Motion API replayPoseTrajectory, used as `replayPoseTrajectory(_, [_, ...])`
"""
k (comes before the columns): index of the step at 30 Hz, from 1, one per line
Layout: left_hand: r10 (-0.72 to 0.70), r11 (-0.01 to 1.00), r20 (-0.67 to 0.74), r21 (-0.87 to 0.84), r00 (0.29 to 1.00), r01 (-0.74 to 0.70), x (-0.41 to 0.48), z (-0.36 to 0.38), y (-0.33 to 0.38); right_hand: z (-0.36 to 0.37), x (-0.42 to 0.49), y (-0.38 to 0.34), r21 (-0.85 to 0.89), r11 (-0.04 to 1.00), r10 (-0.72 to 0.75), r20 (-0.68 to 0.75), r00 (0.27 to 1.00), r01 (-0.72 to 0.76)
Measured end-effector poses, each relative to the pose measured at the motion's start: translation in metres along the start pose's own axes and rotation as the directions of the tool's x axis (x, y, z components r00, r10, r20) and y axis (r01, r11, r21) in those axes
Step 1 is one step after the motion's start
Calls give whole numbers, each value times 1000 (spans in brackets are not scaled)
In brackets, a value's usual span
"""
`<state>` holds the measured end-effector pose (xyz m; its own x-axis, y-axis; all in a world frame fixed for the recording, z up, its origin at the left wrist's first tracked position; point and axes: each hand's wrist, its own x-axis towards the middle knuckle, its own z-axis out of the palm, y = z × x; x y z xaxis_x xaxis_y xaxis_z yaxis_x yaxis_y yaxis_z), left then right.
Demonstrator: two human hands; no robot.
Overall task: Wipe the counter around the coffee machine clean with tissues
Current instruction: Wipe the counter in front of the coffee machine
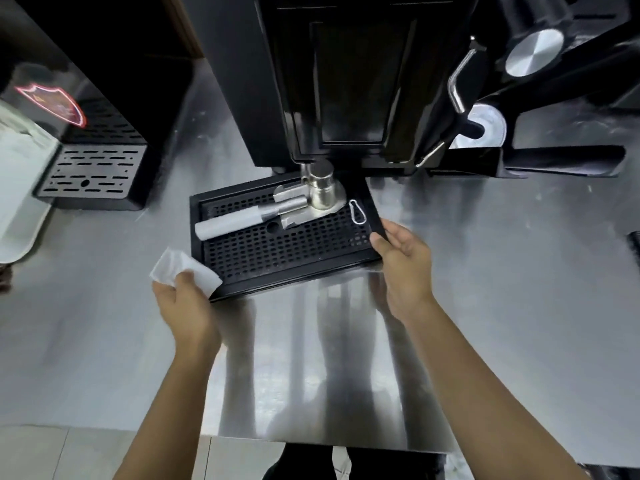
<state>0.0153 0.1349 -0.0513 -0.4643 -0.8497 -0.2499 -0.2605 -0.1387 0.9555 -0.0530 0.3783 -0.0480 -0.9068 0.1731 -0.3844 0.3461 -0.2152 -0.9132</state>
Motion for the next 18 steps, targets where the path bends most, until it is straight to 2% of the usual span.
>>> replayPoseTrajectory(6, [-33, 996, -189, -92, 981, 16, 5, -36, 4, 55, 17, -6, -146, 989, 59, 168, 984, -34])
replayPoseTrajectory(13, [-13, 998, -244, -68, 970, -3, 15, -59, -9, 69, 11, -1, -162, 984, 102, 176, 979, -73])
replayPoseTrajectory(18, [-46, 995, -334, -104, 941, 12, 16, -75, -5, 93, 11, 14, -219, 974, 112, 266, 957, -53])
